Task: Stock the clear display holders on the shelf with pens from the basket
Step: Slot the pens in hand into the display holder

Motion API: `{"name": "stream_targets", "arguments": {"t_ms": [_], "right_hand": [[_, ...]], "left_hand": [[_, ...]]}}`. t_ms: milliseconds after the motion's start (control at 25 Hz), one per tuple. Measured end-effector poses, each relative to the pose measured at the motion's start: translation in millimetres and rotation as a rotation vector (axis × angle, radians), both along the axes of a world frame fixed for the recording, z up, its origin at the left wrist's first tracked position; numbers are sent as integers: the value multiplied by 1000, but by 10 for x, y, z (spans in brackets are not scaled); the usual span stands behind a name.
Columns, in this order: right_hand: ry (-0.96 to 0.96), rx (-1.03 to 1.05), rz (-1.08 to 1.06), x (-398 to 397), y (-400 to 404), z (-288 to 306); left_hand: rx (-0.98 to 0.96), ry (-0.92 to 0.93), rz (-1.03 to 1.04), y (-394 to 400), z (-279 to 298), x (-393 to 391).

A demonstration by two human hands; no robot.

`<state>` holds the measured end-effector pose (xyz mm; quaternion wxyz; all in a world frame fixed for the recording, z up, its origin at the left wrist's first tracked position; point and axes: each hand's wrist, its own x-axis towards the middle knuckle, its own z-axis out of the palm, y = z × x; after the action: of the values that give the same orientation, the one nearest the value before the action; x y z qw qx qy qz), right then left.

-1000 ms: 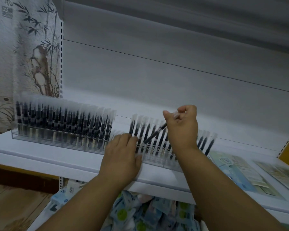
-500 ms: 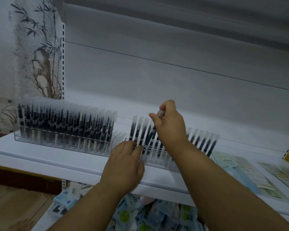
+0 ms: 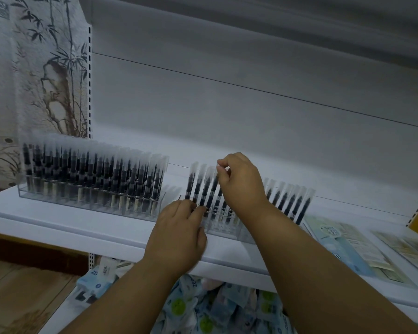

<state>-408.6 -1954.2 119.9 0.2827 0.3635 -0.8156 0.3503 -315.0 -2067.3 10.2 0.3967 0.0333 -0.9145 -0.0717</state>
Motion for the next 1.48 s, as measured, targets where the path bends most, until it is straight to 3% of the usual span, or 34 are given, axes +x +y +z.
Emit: {"name": "stream_targets", "arguments": {"t_ms": [200, 320, 800, 1000, 1120, 1320, 1480], "right_hand": [[-114, 112, -26, 69, -90, 75], [-73, 121, -51, 122, -116, -23], [-113, 18, 7, 542, 55, -233], [-96, 19, 207, 980, -300, -395], [-120, 32, 384, 1446, -695, -557], [-173, 113, 659, 2258, -1376, -938], [-249, 315, 813, 2719, -1983, -1585]], "left_hand": [[13, -6, -12, -23, -3, 12], [11, 0, -31, -31, -8, 1], [-23, -49, -6, -44, 139, 228], [153, 26, 218, -376, 44, 1097], [151, 82, 345, -577, -54, 1816], [224, 36, 693, -837, -420, 2946], [387, -48, 884, -990, -857, 3549]]}}
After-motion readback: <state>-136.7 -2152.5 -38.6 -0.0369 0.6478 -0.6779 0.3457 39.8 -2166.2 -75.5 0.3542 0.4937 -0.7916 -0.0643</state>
